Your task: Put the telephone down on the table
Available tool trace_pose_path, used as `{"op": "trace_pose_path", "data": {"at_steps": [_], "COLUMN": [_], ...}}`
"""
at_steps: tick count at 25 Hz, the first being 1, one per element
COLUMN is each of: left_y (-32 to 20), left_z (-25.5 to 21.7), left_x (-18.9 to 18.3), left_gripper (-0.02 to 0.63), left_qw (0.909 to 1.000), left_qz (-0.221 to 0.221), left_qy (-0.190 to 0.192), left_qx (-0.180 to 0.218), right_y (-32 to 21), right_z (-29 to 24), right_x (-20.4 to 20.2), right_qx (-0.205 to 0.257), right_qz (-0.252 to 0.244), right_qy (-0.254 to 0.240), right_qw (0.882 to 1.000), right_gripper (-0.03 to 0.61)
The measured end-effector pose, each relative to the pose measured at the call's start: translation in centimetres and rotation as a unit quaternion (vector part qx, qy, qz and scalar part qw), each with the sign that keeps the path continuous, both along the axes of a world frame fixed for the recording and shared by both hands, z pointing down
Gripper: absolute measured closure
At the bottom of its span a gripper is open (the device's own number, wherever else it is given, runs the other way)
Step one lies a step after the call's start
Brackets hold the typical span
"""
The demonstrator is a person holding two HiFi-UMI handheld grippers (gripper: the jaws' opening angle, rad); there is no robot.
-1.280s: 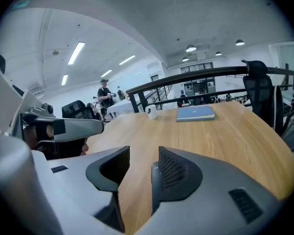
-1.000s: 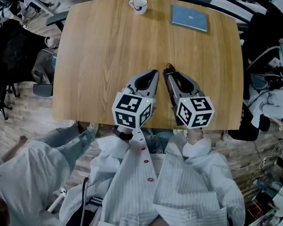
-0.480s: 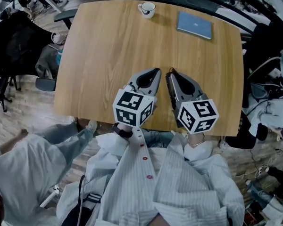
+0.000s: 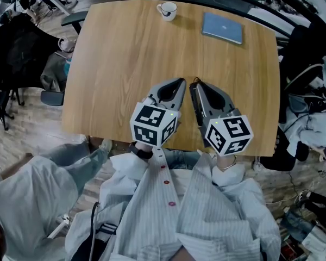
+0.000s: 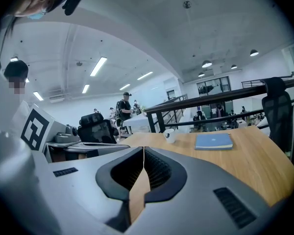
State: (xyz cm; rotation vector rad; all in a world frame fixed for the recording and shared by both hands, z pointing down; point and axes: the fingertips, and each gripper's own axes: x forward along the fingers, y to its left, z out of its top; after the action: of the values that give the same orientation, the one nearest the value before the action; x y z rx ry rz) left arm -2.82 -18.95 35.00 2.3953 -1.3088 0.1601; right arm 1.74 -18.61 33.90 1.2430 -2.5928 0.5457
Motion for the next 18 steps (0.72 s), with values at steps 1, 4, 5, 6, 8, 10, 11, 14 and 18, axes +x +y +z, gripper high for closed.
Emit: {"op": "trace_pose_path", "data": {"at_steps": [1,4,5,6,8,10,11,14,18], "left_y": [0.01,-0.04,-0.06,-0.08,-0.07,-0.05,-0.04,-0.02,0.05], "left_z": [0.02,-0.04,-0.08,-0.11,-0.14,-0.14,-0.14,-0.16,-0.1], "left_x": [0.02,0.17,0.25,0.32,0.4,0.4,0.39,0.38,0.38], "left_gripper": [0.606,0.605,0.606,0.606,0.606,0.606,0.606,0.606,0.606], "left_qw": [1.0,1.0,1.0,1.0,1.0,1.0,1.0,1.0,1.0], "left_qz": [0.001,0.002,0.003,0.003,0.004,0.004,0.004,0.004,0.004], "left_qy": [0.0,0.0,0.0,-0.001,-0.001,-0.001,-0.001,-0.001,-0.002], "left_qx": [0.0,0.0,0.0,0.0,0.0,0.0,0.0,0.0,0.0], "right_y": [0.01,-0.07,-0.09,-0.11,-0.12,-0.11,-0.09,-0.04,0.05], "right_z": [0.0,-0.07,-0.08,-0.09,-0.14,-0.19,-0.19,-0.16,-0.09], "right_x": [0.01,0.08,0.13,0.18,0.25,0.25,0.25,0.22,0.13], "right_qx": [0.0,0.001,0.001,0.001,0.001,0.002,0.003,0.003,0.003], "right_qz": [0.0,0.001,0.001,0.001,0.001,0.001,0.001,-0.001,-0.003], "right_qy": [0.0,0.0,0.0,0.0,0.0,0.0,0.001,0.003,0.004], "right_qw": [1.0,1.0,1.0,1.0,1.0,1.0,1.0,1.0,1.0], "right_gripper": [0.54,0.541,0.541,0.541,0.541,0.542,0.543,0.545,0.545]}}
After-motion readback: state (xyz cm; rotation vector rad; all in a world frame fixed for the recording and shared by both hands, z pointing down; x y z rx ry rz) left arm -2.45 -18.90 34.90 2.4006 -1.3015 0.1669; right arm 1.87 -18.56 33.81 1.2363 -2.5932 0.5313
